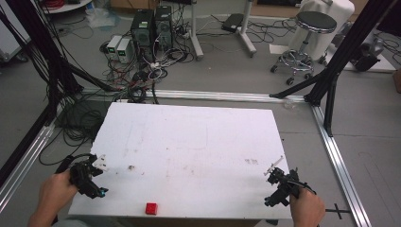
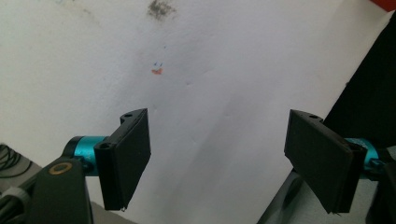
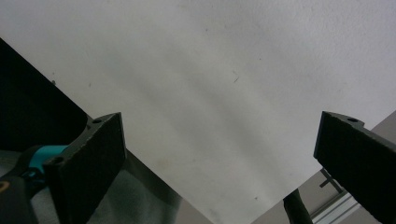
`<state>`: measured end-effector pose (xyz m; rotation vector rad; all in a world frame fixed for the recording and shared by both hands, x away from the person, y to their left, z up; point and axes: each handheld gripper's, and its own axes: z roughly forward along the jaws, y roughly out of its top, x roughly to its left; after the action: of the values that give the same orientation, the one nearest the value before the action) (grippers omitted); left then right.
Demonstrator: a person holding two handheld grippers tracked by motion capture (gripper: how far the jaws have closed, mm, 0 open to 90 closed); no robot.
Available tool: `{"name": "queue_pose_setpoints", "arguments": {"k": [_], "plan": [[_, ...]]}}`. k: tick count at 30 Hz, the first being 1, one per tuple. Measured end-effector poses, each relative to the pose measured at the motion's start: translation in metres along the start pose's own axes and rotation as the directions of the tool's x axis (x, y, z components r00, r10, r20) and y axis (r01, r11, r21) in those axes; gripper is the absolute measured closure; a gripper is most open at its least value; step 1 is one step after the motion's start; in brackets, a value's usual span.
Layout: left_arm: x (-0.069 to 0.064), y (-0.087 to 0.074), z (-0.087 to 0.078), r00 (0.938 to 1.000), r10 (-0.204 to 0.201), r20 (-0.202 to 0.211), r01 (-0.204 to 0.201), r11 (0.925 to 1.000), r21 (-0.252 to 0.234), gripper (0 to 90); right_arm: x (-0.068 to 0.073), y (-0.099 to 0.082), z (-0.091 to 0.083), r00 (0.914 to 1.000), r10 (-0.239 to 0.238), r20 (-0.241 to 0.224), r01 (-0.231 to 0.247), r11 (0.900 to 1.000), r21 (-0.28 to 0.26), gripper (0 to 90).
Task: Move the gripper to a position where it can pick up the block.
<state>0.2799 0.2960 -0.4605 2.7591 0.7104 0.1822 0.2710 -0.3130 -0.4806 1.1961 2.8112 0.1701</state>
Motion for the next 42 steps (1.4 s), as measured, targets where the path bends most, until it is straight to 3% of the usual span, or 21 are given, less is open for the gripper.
{"name": "queue_pose_setpoints", "arguments": {"k": [6,11,20,22,23,24,26,31,32,33,34,37,38,42], "plan": [[-0.008,0.006,-0.002,0.9992,0.038,0.014,-0.038,0.9987,-0.036,23.0,-0.001,-0.001,-0.001,1.0000,0.001,0.000,-0.001,1.0000,-0.007,1.5],[-0.016,0.013,-0.001,0.9973,0.058,0.045,-0.057,0.9978,-0.035,23.0,-0.001,-0.001,-0.001,1.0000,0.006,-0.001,-0.006,0.9999,-0.013,1.5],[-0.031,0.023,0.002,0.9916,0.116,0.057,-0.114,0.9926,-0.042,23.0,-0.001,0.000,-0.002,1.0000,0.004,-0.003,-0.004,0.9997,-0.022,1.5],[-0.038,0.026,0.003,0.9857,0.160,0.051,-0.159,0.9869,-0.027,23.0,-0.001,0.001,-0.003,1.0000,0.002,-0.004,-0.002,0.9997,-0.025,1.5],[-0.038,0.026,0.003,0.9857,0.160,0.051,-0.159,0.9869,-0.027,23.0,-0.001,0.001,-0.003,1.0000,0.003,-0.005,-0.003,0.9997,-0.025,1.5],[-0.043,0.030,0.004,0.9804,0.193,0.039,-0.193,0.9811,-0.004,23.0,-0.001,0.001,-0.003,1.0000,0.002,-0.003,-0.002,0.9997,-0.025,1.5],[-0.047,0.033,0.005,0.9760,0.215,0.034,-0.216,0.9764,0.010,23.0,-0.001,0.002,-0.003,1.0000,0.001,-0.004,-0.001,0.9996,-0.028,1.5],[-0.055,0.042,0.008,0.9677,0.247,0.048,-0.249,0.9679,0.033,23.0,-0.001,0.002,-0.003,1.0000,0.000,-0.007,0.000,0.9996,-0.029,1.5],[-0.057,0.043,0.010,0.9629,0.265,0.050,-0.268,0.9626,0.043,23.0,-0.001,0.002,-0.003,1.0000,-0.003,-0.006,0.003,0.9996,-0.030,1.5],[-0.057,0.043,0.010,0.9629,0.265,0.050,-0.268,0.9626,0.043,23.0,-0.001,0.002,-0.003,1.0000,0.002,-0.008,-0.002,0.9995,-0.032,1.5],[-0.062,0.046,0.013,0.9555,0.289,0.060,-0.292,0.9542,0.064,23.0,-0.001,0.001,-0.003,1.0000,0.003,-0.007,-0.003,0.9995,-0.030,1.5],[-0.067,0.049,0.016,0.9515,0.302,0.061,-0.306,0.9494,0.072,23.0,-0.001,0.001,-0.003,1.0000,0.003,-0.009,-0.003,0.9995,-0.031,1.5],[-0.071,0.052,0.018,0.9440,0.323,0.066,-0.328,0.9408,0.086,23.0,-0.001,0.001,-0.003,0.9999,0.003,-0.010,-0.003,0.9995,-0.033,1.5],[-0.079,0.058,0.021,0.9363,0.345,0.063,-0.350,0.9315,0.098,23.0,-0.001,0.002,-0.002,0.9999,-0.004,-0.012,0.004,0.9995,-0.033,1.5]]}}
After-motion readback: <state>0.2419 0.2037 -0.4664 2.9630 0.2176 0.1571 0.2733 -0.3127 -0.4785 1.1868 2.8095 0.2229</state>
